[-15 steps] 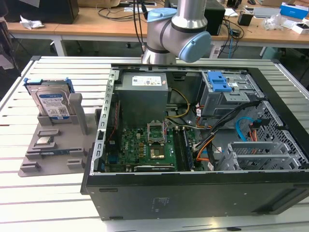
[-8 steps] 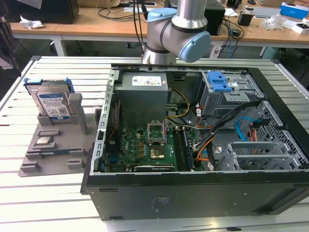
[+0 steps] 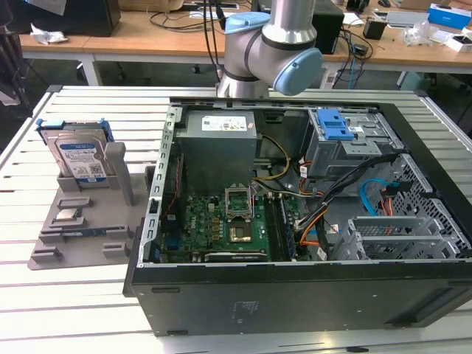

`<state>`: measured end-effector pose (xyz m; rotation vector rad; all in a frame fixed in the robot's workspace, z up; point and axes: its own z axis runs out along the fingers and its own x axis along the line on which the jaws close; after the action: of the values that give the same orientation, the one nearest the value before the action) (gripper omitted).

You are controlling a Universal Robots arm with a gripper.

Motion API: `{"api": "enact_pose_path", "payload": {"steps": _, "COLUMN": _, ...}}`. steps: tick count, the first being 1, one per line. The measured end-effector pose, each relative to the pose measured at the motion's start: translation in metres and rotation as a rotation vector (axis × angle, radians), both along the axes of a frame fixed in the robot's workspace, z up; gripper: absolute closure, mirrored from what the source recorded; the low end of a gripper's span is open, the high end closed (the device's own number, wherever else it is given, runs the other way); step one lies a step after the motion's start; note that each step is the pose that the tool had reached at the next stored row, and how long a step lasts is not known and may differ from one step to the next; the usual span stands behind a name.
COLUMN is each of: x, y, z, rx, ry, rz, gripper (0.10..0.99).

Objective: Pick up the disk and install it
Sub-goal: 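Pick up the disk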

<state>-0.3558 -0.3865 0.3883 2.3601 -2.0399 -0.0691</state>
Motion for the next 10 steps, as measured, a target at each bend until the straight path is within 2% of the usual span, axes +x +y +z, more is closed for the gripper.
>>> {"api": "enact_pose_path", "payload": {"steps": 4, "x": 0.0, "y": 0.0, "z": -0.0001, "rx": -0.001, "ry": 0.0, "rz": -0.057, "gripper": 0.98}}
{"api": "enact_pose_path", "payload": {"steps": 10, "x": 0.0, "y": 0.0, "z": -0.0002, "rx": -0.001, "ry": -0.0001, "rz": -0.112, "gripper": 0.98}}
